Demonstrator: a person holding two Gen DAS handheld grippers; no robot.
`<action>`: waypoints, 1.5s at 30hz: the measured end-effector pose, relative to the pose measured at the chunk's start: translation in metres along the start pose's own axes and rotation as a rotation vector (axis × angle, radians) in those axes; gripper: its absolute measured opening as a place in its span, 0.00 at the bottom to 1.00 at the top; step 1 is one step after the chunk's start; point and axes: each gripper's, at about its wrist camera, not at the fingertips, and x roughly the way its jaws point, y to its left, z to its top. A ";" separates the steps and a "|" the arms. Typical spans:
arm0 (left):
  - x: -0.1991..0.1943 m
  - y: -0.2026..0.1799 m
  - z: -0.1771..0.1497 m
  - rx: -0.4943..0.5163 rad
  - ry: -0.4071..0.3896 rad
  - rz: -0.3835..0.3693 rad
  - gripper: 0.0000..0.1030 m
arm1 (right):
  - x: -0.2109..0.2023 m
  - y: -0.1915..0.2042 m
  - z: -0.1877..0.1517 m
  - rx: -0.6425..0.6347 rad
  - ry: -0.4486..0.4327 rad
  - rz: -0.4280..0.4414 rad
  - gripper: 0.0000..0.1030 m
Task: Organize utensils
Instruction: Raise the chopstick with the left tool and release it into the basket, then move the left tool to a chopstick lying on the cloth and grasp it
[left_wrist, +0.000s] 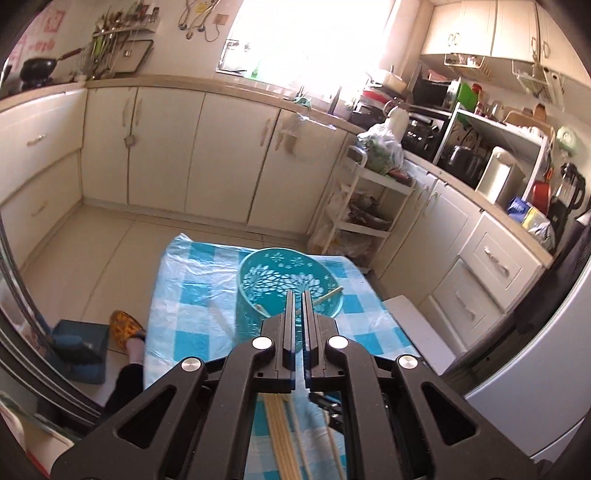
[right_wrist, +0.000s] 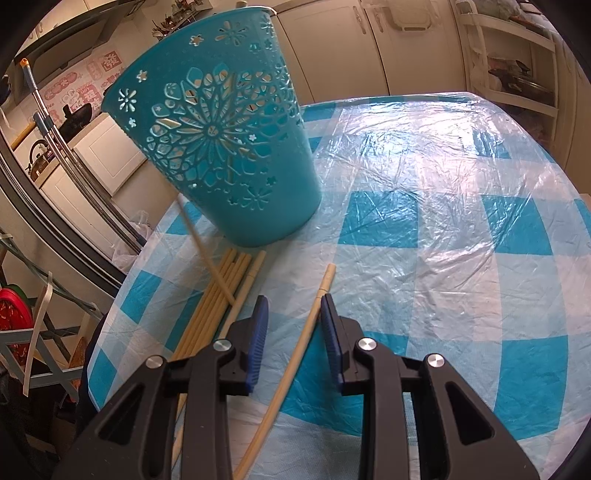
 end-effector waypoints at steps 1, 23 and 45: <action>0.003 0.003 -0.002 -0.003 0.017 0.014 0.03 | 0.000 0.000 0.000 0.001 0.000 0.001 0.29; 0.186 0.142 -0.066 -0.434 0.405 0.181 0.26 | 0.044 0.080 0.022 -0.313 0.070 -0.053 0.44; 0.212 0.143 -0.058 -0.394 0.446 0.245 0.35 | 0.040 0.134 0.000 -0.318 0.106 0.251 0.51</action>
